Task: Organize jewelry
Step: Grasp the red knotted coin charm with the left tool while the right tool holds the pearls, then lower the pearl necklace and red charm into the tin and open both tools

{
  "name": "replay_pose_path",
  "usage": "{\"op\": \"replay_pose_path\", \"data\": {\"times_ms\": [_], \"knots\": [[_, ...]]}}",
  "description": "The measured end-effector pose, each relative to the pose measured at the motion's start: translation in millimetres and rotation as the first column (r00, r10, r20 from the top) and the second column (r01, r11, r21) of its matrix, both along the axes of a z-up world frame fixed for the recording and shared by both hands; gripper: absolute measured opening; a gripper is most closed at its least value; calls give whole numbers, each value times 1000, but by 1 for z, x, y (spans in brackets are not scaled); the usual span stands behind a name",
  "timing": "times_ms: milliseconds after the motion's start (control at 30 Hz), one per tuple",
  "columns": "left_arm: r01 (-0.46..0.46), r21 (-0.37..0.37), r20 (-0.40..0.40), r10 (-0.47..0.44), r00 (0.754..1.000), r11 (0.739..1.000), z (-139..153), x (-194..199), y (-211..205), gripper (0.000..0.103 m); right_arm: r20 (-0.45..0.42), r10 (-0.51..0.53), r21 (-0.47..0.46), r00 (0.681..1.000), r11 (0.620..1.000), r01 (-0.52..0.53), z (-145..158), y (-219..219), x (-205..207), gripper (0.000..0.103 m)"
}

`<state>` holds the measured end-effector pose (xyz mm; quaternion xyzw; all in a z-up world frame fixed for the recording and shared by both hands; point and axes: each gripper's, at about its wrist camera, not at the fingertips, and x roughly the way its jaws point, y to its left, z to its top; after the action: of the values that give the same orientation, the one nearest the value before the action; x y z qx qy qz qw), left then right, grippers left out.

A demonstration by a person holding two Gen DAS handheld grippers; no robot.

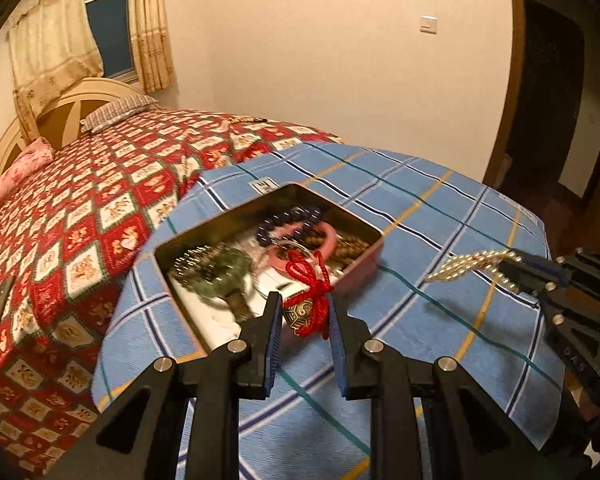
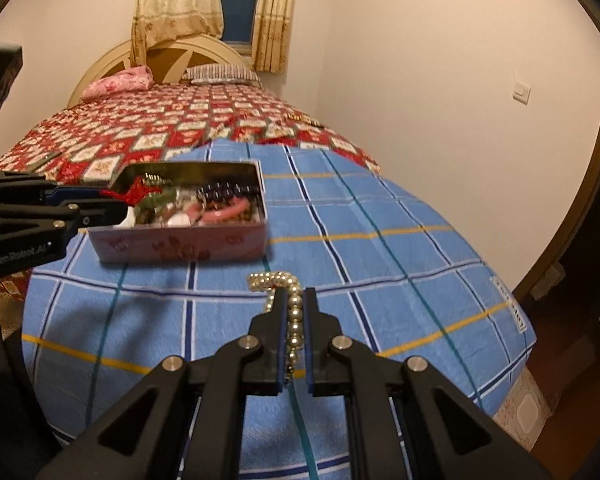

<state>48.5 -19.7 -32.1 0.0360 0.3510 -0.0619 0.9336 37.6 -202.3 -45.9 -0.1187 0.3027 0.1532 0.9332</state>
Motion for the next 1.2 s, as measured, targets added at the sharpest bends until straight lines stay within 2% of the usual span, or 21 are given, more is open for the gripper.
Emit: {"op": "replay_pose_path", "data": {"times_ms": [333, 500, 1200], "knots": [[-54, 21, 30, 53, 998, 998, 13, 19, 25, 23, 86, 39, -1, 995, 999, -39, 34, 17, 19, 8], [-68, 30, 42, 66, 997, 997, 19, 27, 33, 23, 104, 61, -3, 993, 998, -61, 40, 31, 32, 8], [-116, 58, 18, 115, 993, 992, 7, 67, 57, 23, 113, 137, -25, 984, 991, -135, 42, 83, 80, 8]]}}
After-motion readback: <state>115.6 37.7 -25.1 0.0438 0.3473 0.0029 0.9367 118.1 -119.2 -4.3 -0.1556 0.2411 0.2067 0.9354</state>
